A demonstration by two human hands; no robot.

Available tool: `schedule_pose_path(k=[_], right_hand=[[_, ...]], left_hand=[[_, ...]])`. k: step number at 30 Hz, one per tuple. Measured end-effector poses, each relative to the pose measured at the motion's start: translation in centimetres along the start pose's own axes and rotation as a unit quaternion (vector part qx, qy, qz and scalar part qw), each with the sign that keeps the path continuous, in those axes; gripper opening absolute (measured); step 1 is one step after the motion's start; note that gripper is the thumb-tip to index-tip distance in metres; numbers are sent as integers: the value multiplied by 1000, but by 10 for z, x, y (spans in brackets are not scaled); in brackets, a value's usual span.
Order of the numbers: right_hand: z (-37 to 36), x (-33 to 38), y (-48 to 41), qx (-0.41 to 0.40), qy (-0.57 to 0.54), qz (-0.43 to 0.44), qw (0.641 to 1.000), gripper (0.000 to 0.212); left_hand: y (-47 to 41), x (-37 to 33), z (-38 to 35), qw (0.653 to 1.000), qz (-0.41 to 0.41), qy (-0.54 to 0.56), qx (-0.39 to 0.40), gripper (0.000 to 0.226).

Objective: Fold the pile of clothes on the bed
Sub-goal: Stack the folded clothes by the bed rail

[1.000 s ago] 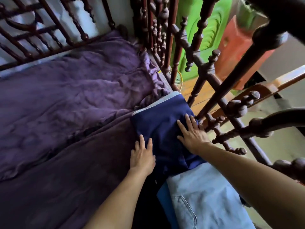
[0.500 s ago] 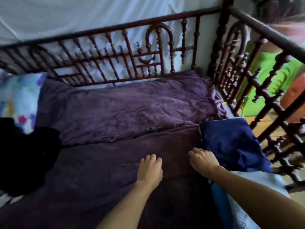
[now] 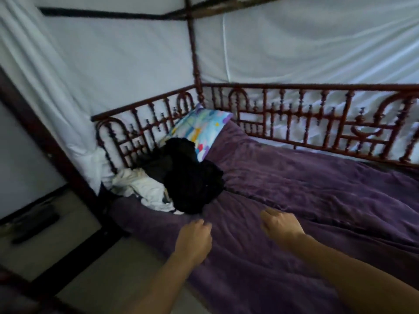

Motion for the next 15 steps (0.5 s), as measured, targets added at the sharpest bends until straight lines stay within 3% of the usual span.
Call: schedule_pose_path(k=[3,9,15], right_hand=[[-14,34,-61,13,-6,33,999,14],[-60,80,-177,15,-36,89,995,35],[-118,106,-282,61,-56,98,992,36]], left_hand=[[1,67,9,998,54,-7,-9,22],[-33,177,9,992,122,-32,-7,26],[-86,263,5,986,162,-25,12,27]])
Point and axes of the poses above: each hand's wrist, its own y-axis away from the middle knuckle, its own z-axis out of the back of the hand, x = y × z, the point moved 4 cm from there along -y, towards the middle knuckle, and after that the axes turned 9 degrees about z, right-handed, at the moved point
